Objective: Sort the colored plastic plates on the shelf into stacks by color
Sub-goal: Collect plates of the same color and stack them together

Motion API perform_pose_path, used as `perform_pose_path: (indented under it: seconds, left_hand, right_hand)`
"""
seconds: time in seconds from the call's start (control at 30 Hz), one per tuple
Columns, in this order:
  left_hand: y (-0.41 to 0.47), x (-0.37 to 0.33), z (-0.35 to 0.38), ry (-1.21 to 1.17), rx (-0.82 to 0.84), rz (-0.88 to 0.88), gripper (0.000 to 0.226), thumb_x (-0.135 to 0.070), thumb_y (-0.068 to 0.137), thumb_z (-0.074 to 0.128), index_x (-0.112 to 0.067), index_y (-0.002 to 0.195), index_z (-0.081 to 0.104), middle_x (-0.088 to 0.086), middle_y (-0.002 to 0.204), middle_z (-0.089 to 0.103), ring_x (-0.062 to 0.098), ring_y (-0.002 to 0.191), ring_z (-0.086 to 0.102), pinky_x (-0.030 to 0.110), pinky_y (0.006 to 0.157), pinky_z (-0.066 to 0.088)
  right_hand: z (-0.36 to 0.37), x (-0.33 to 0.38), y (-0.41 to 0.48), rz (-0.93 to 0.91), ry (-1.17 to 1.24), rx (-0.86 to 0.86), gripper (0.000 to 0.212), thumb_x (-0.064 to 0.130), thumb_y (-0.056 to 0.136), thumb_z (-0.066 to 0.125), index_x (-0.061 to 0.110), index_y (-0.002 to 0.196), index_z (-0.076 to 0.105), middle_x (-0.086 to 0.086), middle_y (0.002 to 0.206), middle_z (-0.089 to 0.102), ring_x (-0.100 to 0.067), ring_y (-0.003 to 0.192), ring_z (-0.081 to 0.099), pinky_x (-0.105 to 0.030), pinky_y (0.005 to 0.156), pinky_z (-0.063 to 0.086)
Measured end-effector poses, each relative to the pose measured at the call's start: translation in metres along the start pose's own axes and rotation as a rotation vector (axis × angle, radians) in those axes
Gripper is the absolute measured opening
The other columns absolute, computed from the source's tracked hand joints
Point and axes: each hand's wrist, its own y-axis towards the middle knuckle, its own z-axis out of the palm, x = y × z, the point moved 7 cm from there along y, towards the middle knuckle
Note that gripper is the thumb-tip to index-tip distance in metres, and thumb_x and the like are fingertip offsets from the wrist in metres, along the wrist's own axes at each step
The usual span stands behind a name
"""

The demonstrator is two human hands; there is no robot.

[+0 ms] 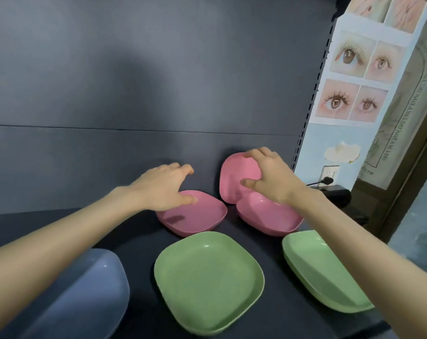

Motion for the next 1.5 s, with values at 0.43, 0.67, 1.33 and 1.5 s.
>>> perform_pose_path:
  seconds: [0.43, 0.67, 1.33, 1.5]
  left_hand:
    - [0.034, 0.035, 0.068, 0.035, 0.311, -0.280, 0.084, -0.070, 0.062, 0.068, -0.017, 0.122, 0.043, 0.001, 0.112, 0.052, 0.021, 0.102, 0.052, 0.032, 0.087, 0.043]
    - [0.038, 0.035, 0.066, 0.036, 0.273, -0.345, 0.089, -0.065, 0.058, 0.074, -0.013, 0.122, 0.042, 0.003, 0.110, 0.051, 0.020, 0.093, 0.048, 0.028, 0.076, 0.038]
    - [0.001, 0.041, -0.015, -0.312, -0.314, -0.516, 0.042, -0.027, 0.068, 0.082, -0.011, 0.098, 0.058, 0.001, 0.082, 0.062, 0.025, 0.082, 0.057, 0.031, 0.069, 0.044]
    - [-0.047, 0.052, -0.049, -0.256, -0.495, -0.599, 0.031, -0.022, 0.078, 0.073, -0.009, 0.098, 0.052, 0.009, 0.083, 0.061, 0.035, 0.083, 0.055, 0.037, 0.070, 0.044]
  right_hand:
    - [0.037, -0.045, 0.071, -0.205, -0.058, -0.047, 0.072, 0.031, 0.074, 0.075, 0.019, 0.137, 0.042, -0.005, 0.134, 0.040, -0.027, 0.120, 0.032, -0.036, 0.097, 0.027]
    - [0.042, -0.050, 0.083, -0.317, -0.091, -0.139, 0.059, 0.023, 0.072, 0.077, 0.012, 0.124, 0.050, -0.009, 0.121, 0.043, -0.028, 0.109, 0.038, -0.036, 0.091, 0.030]
    - [-0.008, -0.054, 0.087, -0.215, 0.497, -0.250, 0.030, 0.020, 0.077, 0.075, 0.018, 0.091, 0.049, -0.004, 0.089, 0.067, -0.027, 0.083, 0.060, -0.035, 0.075, 0.048]
    - [-0.037, -0.029, 0.066, -0.189, 0.665, -0.348, 0.030, 0.021, 0.078, 0.075, 0.018, 0.096, 0.050, -0.001, 0.091, 0.065, -0.024, 0.086, 0.061, -0.038, 0.077, 0.050]
